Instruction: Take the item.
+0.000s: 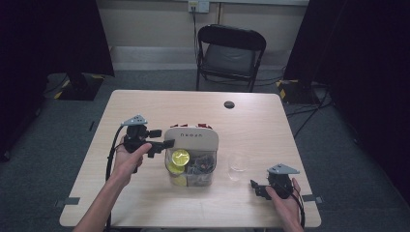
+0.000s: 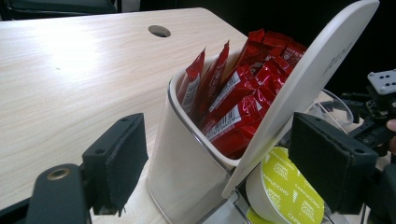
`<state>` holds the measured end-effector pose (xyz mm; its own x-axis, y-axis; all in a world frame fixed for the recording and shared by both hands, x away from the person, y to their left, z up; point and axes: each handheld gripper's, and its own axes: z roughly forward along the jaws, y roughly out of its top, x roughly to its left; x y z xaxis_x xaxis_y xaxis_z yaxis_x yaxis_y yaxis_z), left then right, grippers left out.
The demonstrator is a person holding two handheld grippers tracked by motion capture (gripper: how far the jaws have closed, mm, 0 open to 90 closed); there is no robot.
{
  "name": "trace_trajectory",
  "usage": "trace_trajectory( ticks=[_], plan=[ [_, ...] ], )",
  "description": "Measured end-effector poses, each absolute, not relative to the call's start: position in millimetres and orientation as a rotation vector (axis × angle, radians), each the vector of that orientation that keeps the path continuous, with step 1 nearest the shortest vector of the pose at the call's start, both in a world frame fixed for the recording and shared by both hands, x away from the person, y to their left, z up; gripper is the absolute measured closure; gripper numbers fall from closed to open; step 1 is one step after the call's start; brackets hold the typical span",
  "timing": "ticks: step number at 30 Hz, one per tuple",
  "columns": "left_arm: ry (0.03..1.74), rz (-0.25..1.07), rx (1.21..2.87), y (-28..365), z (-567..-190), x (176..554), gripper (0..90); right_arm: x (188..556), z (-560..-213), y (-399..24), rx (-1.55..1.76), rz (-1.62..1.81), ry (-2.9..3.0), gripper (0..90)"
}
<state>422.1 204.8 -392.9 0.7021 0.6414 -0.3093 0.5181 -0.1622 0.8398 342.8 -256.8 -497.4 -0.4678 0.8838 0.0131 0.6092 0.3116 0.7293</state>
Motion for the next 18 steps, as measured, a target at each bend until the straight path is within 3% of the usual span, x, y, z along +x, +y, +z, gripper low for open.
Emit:
trace_trajectory(
  ticks=[8, 18],
  plan=[
    [0.915, 0.144, 1.823, 206, -393, 422, 18.5, 337, -486, -256, 1.332, 1.014, 2.175, 15.2],
    [0.919, 0.142, 1.833, 204, -394, 422, 17.5, 326, -469, -254, 1.277, 1.110, 2.184, 22.4]
  ],
)
